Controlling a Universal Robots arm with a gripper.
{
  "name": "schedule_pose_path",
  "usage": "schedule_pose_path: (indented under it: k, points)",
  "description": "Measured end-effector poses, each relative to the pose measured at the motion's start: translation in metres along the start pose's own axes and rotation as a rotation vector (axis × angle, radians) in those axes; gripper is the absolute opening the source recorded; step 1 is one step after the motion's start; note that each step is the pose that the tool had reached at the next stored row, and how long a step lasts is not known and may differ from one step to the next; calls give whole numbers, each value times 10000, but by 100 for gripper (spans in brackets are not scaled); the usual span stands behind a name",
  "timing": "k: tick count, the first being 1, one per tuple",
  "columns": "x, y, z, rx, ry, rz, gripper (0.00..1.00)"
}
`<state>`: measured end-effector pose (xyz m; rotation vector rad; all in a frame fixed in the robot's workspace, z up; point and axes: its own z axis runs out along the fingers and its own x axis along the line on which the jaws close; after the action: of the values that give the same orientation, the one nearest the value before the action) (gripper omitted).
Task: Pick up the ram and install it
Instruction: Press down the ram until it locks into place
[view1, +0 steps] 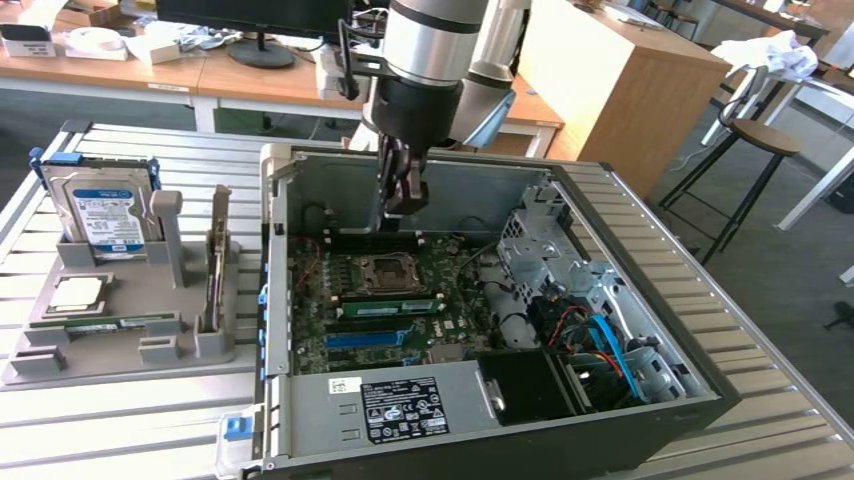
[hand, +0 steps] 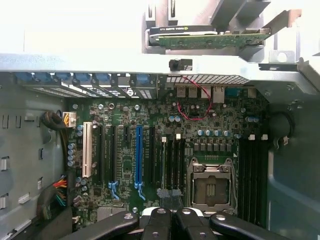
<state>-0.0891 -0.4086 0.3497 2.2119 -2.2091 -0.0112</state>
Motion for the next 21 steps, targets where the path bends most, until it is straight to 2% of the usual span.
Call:
schedule_pose_path:
  k: [5,21]
  points:
    - [0,-58,-1,0,0,0,10]
    - [1,-386,-6,0,0,0,10]
